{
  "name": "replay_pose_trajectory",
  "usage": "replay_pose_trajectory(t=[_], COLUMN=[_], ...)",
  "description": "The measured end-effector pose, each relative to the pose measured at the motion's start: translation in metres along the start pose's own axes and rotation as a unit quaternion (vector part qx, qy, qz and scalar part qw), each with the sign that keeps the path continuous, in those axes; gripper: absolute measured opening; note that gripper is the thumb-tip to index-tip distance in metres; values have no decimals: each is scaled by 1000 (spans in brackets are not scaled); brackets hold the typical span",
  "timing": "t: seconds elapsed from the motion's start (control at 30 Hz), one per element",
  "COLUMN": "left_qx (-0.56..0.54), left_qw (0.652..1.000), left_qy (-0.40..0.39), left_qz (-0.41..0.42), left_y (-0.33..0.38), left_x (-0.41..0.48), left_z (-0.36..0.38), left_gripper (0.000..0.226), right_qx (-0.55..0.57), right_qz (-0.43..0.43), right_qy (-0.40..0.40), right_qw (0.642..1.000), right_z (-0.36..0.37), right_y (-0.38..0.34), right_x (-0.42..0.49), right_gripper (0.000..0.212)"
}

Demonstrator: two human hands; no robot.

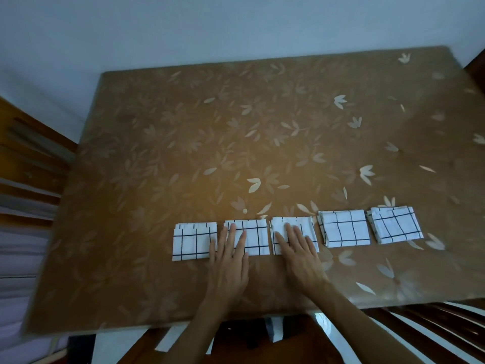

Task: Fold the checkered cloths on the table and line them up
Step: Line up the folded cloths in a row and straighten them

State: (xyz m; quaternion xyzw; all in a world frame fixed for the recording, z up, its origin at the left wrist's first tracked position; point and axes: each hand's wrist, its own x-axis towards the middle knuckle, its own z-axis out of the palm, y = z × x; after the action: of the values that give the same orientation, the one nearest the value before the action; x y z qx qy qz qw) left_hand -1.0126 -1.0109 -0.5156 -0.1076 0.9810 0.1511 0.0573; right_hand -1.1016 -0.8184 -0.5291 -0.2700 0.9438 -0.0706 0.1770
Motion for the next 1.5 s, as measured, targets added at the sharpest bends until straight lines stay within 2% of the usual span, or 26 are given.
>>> replay_pose_trajectory(t=[0.2,0.33,0.47,0.53,0.6,0.67,0.8,0.9,0.97,1.07,1.2,1.3,1.5], left_qx=[13,-3,-28,-44,-60,-65,-92,-98,-100,-61,-4,36,60], left_qw=[1000,1000,999,997,994,994,992,993,994,997,995,992,993], left_qy=[0,3,6,15,17,13,11,-2,-18,-35,-70,-75,-62], left_qz=[4,-15,-43,-65,-84,-84,-81,-69,-50,19,73,93,84], left_y=[21,36,61,77,95,112,153,184,199,216,246,267,264], left_x=[-5,-7,-14,-21,-30,-36,-33,-31,-27,-7,44,83,105], left_z=[-7,-22,-33,-36,-38,-36,-33,-28,-22,-6,21,46,85], left_gripper=[53,57,64,61,56,50,48,48,47,46,51,54,59], right_qx=[23,38,49,40,19,-19,-22,-9,32,66,31,-14,-8], right_qz=[-10,-23,33,62,77,68,37,11,8,67,148,135,123], right_qy=[21,56,62,31,-36,-87,-78,-42,35,112,94,71,60], right_qw=[999,997,996,997,996,994,996,999,999,989,984,988,991], right_z=[-3,-16,-38,-43,-48,-47,-44,-45,-53,-63,-69,-63,-36], right_y=[0,2,31,63,94,114,121,122,128,159,225,251,254], right_x=[-3,-7,-21,-23,-27,-32,-39,-49,-54,-55,-48,-32,-16], right_gripper=[68,57,57,69,82,72,64,64,60,55,53,54,53])
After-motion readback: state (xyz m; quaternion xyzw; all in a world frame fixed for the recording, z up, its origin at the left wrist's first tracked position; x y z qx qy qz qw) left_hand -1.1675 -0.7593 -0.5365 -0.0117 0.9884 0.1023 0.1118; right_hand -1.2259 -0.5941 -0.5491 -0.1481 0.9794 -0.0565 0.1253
